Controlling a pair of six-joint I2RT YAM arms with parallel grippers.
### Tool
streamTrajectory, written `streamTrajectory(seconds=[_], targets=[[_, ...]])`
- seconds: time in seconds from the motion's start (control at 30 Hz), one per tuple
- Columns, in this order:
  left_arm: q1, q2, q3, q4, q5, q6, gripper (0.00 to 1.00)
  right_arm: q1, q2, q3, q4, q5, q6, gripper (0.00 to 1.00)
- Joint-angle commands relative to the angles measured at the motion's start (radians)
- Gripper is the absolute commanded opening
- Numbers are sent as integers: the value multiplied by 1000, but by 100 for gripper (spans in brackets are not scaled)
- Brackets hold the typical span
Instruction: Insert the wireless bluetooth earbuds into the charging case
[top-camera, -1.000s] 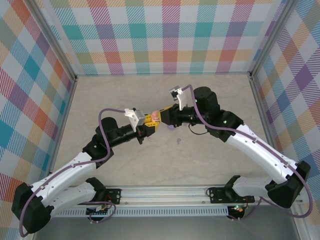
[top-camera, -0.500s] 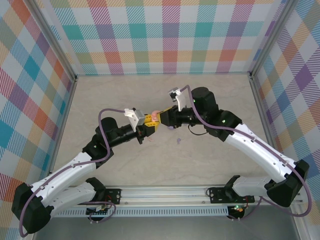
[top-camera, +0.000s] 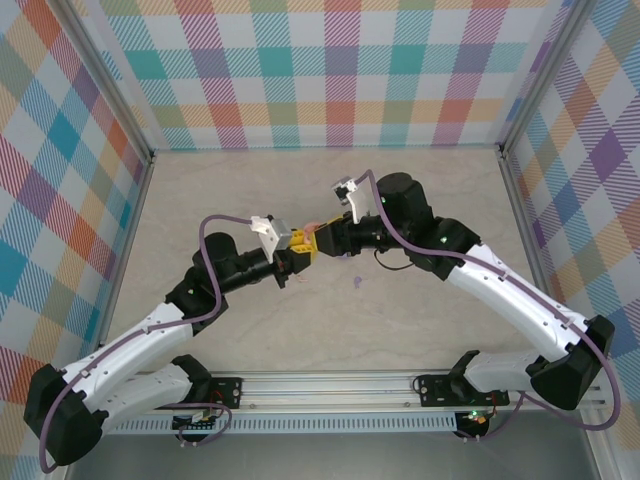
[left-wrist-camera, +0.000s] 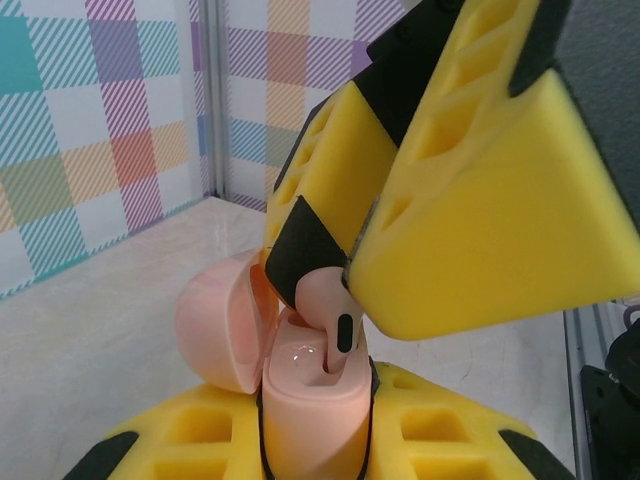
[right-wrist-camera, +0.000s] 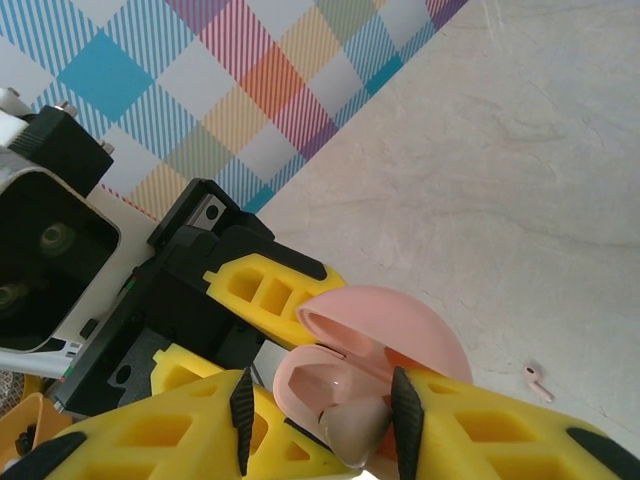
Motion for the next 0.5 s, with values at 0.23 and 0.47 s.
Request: streamTrajectory(seconds=[0.23,0.47], targets=[[-13,50,80,-7,112,-49,13,31,25,62,-32,-5,-65,48],[-13,73,92,-33,86,-66,13,50,-17,49,-38,125,-85,52]])
